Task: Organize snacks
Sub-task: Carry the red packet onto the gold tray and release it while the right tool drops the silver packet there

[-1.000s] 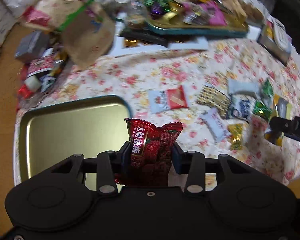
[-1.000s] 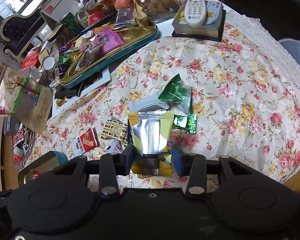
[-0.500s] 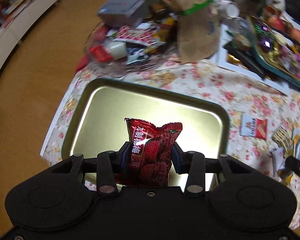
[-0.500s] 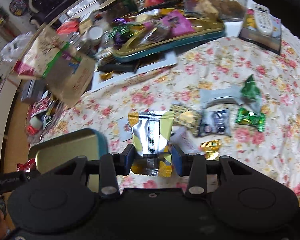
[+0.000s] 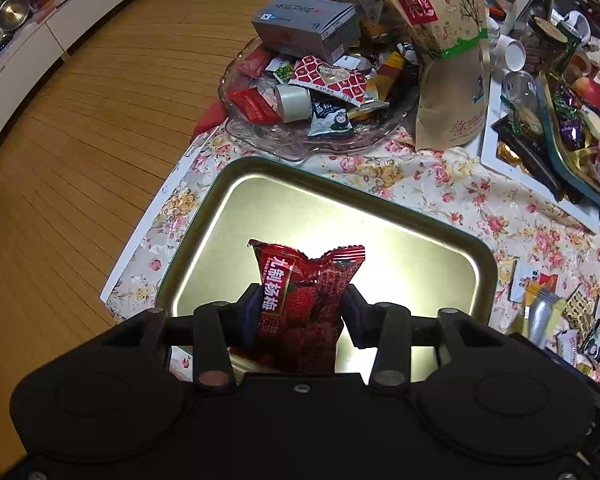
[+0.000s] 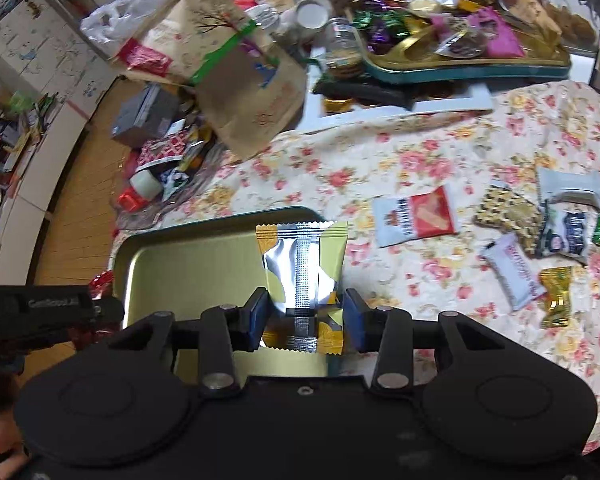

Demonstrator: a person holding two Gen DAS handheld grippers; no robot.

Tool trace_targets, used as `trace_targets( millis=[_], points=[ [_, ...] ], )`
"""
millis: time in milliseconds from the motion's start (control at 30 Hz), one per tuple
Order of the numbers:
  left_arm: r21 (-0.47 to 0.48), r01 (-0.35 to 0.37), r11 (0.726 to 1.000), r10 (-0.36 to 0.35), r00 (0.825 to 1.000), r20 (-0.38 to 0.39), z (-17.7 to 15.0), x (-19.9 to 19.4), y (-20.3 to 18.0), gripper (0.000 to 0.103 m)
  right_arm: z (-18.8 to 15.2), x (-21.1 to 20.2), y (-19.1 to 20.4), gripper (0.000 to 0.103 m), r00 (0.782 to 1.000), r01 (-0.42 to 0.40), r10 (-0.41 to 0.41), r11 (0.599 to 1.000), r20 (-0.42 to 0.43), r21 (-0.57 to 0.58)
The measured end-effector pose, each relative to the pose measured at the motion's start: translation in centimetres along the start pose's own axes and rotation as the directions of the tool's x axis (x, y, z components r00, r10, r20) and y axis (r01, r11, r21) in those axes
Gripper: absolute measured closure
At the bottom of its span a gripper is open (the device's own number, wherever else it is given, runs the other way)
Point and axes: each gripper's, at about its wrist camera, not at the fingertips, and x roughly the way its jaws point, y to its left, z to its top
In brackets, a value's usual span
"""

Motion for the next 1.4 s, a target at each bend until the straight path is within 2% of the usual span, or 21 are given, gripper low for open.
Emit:
trace_targets(
  millis=[167,233,333,467,667,1033,1200,1400],
  points=[
    [0.019,-0.018,1.0,0.017,0.997,0.08,-0.1,-1.3,-0.2,0.053,-0.2,0.1,2.0,0.06,0.999,-0.033,0.034,0.999,0.01,-0.036],
    [0.023,-0.018,1.0,0.016,0.996,0.09,0.0,-1.4,-0.2,0.052,-0.4,0.0,2.6,0.06,0.999,-0.041,0.041,0.998,0.013,-0.049],
    [0.02,-0.029,0.999,0.028,0.998,0.061,0.0,-0.9,-0.1,0.052,-0.4,0.0,2.8,0.06,0.999,-0.05,0.05,0.997,0.011,-0.058],
    [0.023,-0.041,0.999,0.042,0.999,-0.016,-0.1,0.6,-0.2,0.053,-0.3,0.1,2.9,0.06,0.999,-0.053,0.053,0.996,0.002,-0.067],
    [0.011,0.045,0.999,-0.043,0.993,-0.105,-0.5,1.6,-0.3,0.053,-0.4,0.4,3.2,0.06,0.999,-0.033,0.032,0.995,-0.009,-0.099],
    [-0.02,0.126,0.992,-0.127,0.98,-0.154,-0.5,2.1,0.0,0.053,-0.9,1.4,3.5,0.058,0.996,-0.025,0.014,0.99,-0.085,-0.141],
    [-0.031,0.137,0.99,-0.14,0.977,-0.162,-0.5,2.1,0.1,0.053,-0.6,1.6,3.4,0.053,0.995,-0.031,0.018,0.991,-0.1,-0.128],
    [-0.015,0.141,0.99,-0.141,0.976,-0.165,-0.7,2.1,-0.3,0.053,-0.6,1.9,3.2,0.053,0.993,-0.024,0.01,0.992,-0.116,-0.121]
  ],
)
